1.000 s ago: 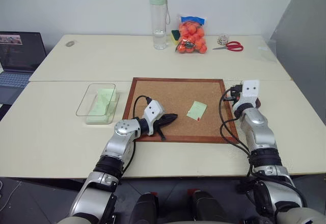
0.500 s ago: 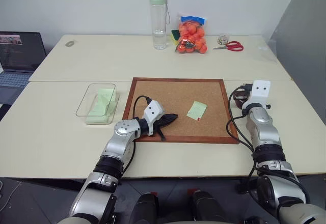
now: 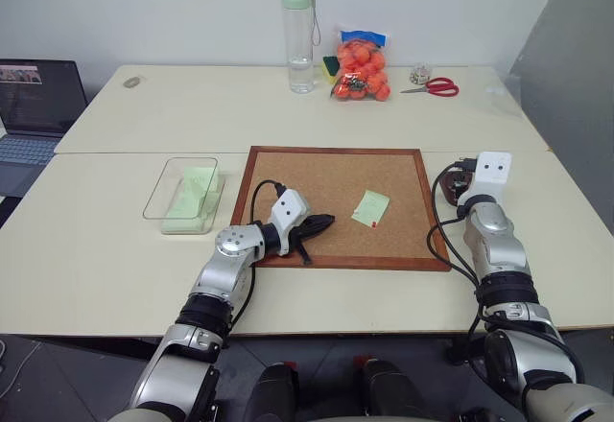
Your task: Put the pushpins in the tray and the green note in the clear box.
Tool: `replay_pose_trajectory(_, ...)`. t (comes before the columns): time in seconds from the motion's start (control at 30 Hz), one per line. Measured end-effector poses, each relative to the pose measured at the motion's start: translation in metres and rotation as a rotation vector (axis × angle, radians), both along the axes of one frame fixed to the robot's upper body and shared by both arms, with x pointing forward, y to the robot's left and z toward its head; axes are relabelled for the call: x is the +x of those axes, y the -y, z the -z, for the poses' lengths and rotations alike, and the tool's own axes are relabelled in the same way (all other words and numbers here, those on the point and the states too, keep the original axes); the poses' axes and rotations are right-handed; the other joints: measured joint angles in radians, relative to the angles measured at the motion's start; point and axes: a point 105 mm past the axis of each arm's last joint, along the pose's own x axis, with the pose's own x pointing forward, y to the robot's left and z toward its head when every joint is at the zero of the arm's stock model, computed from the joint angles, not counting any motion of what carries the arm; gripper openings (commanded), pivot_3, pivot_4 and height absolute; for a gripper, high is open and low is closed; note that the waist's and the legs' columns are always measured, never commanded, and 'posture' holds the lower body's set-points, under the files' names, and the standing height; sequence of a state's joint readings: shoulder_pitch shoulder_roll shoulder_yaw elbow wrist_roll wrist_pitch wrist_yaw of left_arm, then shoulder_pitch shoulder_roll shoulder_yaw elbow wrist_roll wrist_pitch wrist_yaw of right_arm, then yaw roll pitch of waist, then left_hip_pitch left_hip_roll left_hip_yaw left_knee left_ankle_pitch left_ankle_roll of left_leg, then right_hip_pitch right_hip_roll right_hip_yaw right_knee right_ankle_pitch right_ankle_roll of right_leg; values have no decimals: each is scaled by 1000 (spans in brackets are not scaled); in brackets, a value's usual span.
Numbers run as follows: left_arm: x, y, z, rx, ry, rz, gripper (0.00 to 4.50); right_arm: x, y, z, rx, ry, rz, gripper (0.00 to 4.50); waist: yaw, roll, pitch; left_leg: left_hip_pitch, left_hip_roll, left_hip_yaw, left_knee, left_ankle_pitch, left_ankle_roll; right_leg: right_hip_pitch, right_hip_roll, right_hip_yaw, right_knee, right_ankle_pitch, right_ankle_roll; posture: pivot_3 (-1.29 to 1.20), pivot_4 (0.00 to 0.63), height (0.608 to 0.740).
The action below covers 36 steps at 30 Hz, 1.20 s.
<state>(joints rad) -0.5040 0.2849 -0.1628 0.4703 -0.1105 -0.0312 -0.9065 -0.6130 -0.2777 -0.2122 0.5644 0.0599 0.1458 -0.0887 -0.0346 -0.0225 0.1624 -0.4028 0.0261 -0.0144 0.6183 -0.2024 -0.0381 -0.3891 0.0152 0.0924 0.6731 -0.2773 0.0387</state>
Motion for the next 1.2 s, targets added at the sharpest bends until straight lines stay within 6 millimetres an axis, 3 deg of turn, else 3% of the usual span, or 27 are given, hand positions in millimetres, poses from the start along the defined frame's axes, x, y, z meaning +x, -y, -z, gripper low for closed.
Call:
replay_pose_trajectory(0.2,0,0,0,-1,-1,1,0,0,1,-1,-3,1,4,4468,0,0,0,0,0,0,0,0,0,0,0,0,0,0,0,0,150,740)
replay_pose_trajectory(0.7,0,2,0,-4,-1,4,0,-3,3,0,-15,-5,-11,4489,1,0,0,0,0,0,0,0,0,0,0,0,0,0,0,0,150,740)
replay_pose_trajectory(0.97,0,4,0,-10,-1,6,0,-19,-16,0,-21,-16,-229,4489,3,0,0,0,0,-1,-1,0,0,0,0,0,-1,0,0,0,150,740)
replay_pose_trajectory(1.2,0,5,0,-12,-2,8,0,-44,-25,-7,-33,-9,-444,4489,5,1,0,-1,0,-2,-4,0,0,2,0,-1,-9,0,0,0,150,740)
